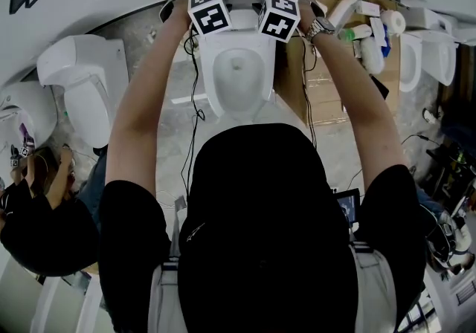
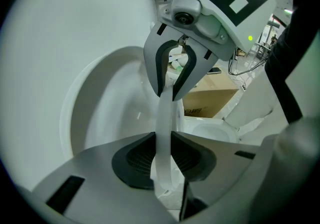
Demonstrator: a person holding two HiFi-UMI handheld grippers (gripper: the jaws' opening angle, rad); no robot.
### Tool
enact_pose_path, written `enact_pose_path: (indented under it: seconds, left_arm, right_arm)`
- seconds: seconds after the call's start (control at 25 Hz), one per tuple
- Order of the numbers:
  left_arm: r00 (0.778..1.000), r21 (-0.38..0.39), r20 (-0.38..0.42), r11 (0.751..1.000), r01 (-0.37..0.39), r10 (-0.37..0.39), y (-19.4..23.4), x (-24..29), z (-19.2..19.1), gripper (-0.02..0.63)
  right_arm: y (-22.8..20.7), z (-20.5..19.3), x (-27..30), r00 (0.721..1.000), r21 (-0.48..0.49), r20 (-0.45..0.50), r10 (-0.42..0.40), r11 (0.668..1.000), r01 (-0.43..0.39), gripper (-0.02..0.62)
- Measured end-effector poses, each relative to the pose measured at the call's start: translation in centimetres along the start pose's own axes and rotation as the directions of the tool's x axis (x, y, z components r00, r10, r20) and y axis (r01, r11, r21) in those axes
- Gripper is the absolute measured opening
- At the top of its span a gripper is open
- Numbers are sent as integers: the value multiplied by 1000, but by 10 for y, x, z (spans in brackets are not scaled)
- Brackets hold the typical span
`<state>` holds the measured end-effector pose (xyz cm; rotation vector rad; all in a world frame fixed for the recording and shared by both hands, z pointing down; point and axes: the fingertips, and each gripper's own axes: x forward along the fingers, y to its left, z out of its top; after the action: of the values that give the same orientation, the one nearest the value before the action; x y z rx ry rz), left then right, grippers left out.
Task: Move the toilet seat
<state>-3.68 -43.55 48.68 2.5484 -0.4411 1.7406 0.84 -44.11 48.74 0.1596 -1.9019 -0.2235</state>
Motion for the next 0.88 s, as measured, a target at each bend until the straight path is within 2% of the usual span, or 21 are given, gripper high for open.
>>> enact_pose_path:
  seconds: [0.16, 0.28, 0.44, 0.64, 0.88]
  left_arm:
    - [1000, 3, 12, 1000, -3, 3, -2, -1, 0, 98]
    - [998, 33, 43, 999, -36, 35, -5, -2, 1, 98]
    - [996, 6, 58, 997, -73, 73, -7, -2, 1, 100]
    - [981, -99, 151, 989, -110, 124, -7, -17, 6, 194]
    - [939, -265, 277, 956, -127, 202, -17, -50, 8, 207]
  right_arm:
    - [2, 0, -1, 1000, -3, 6, -4, 1000, 4, 89]
    - [4, 0, -2, 1000, -1, 23, -12, 1000, 12, 92]
    - [5, 0, -2, 999, 21, 31, -36, 999, 35, 115]
    - [0, 5, -19, 989, 158, 114, -94, 985, 75, 218]
    - [5, 9, -52, 954, 306, 217, -208, 942, 136, 229]
